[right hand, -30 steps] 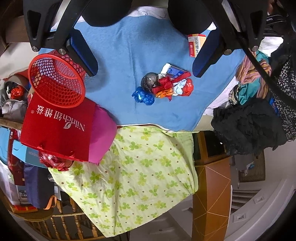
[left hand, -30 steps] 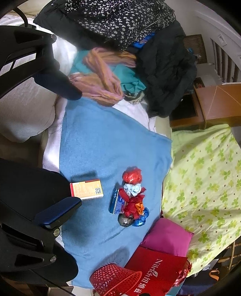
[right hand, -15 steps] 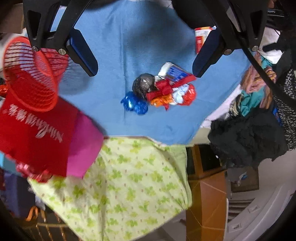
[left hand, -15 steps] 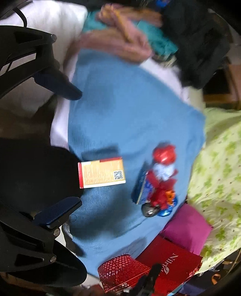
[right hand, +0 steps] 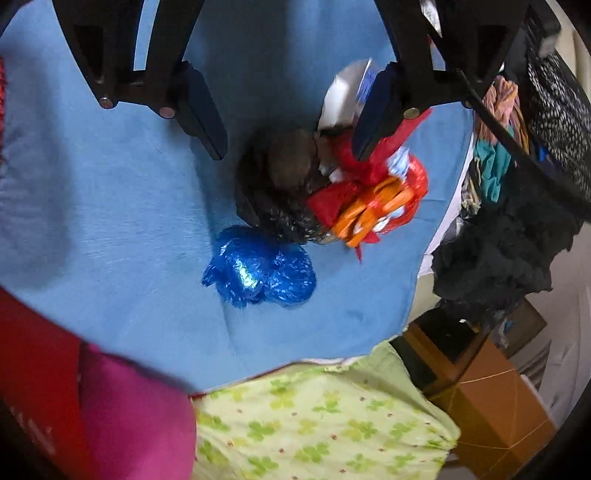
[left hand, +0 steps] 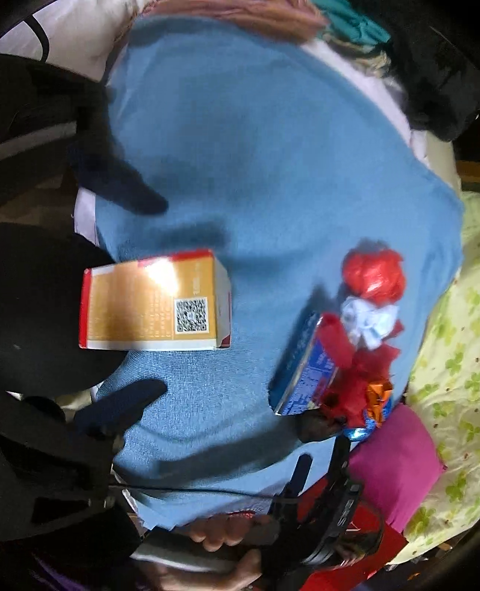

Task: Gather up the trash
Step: 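Grasp the orange-and-white medicine box with the left gripper and lift it, then grasp the black plastic bag with the right gripper while the left gripper holds the box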

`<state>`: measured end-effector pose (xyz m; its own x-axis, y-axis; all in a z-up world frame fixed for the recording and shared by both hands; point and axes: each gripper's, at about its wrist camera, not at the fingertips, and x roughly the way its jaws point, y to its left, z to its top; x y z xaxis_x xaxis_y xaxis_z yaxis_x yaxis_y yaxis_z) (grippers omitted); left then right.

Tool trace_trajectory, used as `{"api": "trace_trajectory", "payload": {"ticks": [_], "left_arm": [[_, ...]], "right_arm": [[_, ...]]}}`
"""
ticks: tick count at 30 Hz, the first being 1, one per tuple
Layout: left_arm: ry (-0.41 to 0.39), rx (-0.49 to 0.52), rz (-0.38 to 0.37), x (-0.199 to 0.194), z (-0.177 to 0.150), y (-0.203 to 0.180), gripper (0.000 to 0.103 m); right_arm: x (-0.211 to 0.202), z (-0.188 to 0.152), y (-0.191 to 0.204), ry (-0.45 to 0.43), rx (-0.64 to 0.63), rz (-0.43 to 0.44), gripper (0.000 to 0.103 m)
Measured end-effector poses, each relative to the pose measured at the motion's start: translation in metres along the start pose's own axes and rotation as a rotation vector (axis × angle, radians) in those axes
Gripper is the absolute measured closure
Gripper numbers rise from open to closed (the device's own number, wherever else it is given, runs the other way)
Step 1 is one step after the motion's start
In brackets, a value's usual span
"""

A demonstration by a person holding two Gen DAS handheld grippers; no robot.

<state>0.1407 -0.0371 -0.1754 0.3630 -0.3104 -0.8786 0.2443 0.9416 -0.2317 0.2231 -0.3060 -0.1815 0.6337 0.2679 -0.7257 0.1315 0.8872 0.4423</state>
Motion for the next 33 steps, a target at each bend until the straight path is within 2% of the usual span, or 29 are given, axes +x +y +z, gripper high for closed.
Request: {"api": "trace_trajectory", "payload": {"ticks": [3,4,5,7,8,9,11,17,20,24,26,29,32,33], "left_arm": [[0.043,-0.009,-0.019,0.013,0.003,0.001,0.043],[0.059,-0.014,-0.033,0.018,0.004,0.001,0.053],[0.078,-0.024,-0.058,0.023,0.004,0.002,0.055],[0.079,-0.038,-0.068,0.026,0.005,0.003,0.055],[0.078,-0.04,-0.07,0.026,0.005,0.003,0.055],[0.074,-0.041,-0.07,0.026,0.005,0.002,0.055],[0.058,-0.035,-0.068,0.024,0.006,0.001,0.056],[-0.016,0.0,-0.052,0.006,0.017,-0.014,0.056],[-0.062,0.044,-0.046,-0.01,0.025,-0.03,0.056],[-0.119,0.107,-0.048,-0.029,0.038,-0.054,0.056],[-0.15,0.138,-0.027,-0.035,0.046,-0.066,0.056],[-0.155,0.128,-0.018,-0.034,0.052,-0.065,0.056],[-0.156,0.114,-0.018,-0.029,0.052,-0.065,0.056],[-0.152,0.112,-0.019,-0.027,0.055,-0.064,0.056]], "right_arm": [[0.025,0.007,-0.004,0.029,0.0,-0.035,0.03],[0.033,0.009,-0.005,0.059,0.002,-0.052,0.031],[0.042,0.009,-0.007,0.105,0.017,-0.051,0.035],[0.04,0.011,-0.005,0.083,0.008,-0.038,0.042],[0.039,0.012,-0.003,0.083,-0.004,-0.019,0.062],[0.036,0.013,-0.003,0.084,-0.007,-0.001,0.07],[0.029,0.013,-0.002,0.079,-0.02,-0.013,0.073],[-0.01,0.007,-0.002,0.031,-0.065,0.037,0.077],[-0.042,0.001,0.002,-0.027,-0.098,0.06,0.079],[-0.089,-0.003,0.01,-0.148,-0.153,0.09,0.079],[-0.108,-0.007,0.01,-0.192,-0.179,0.085,0.081],[-0.114,-0.01,0.002,-0.193,-0.181,0.082,0.081],[-0.097,-0.01,-0.009,-0.133,-0.157,0.067,0.079],[-0.089,-0.009,-0.011,-0.112,-0.149,0.06,0.072]]}}
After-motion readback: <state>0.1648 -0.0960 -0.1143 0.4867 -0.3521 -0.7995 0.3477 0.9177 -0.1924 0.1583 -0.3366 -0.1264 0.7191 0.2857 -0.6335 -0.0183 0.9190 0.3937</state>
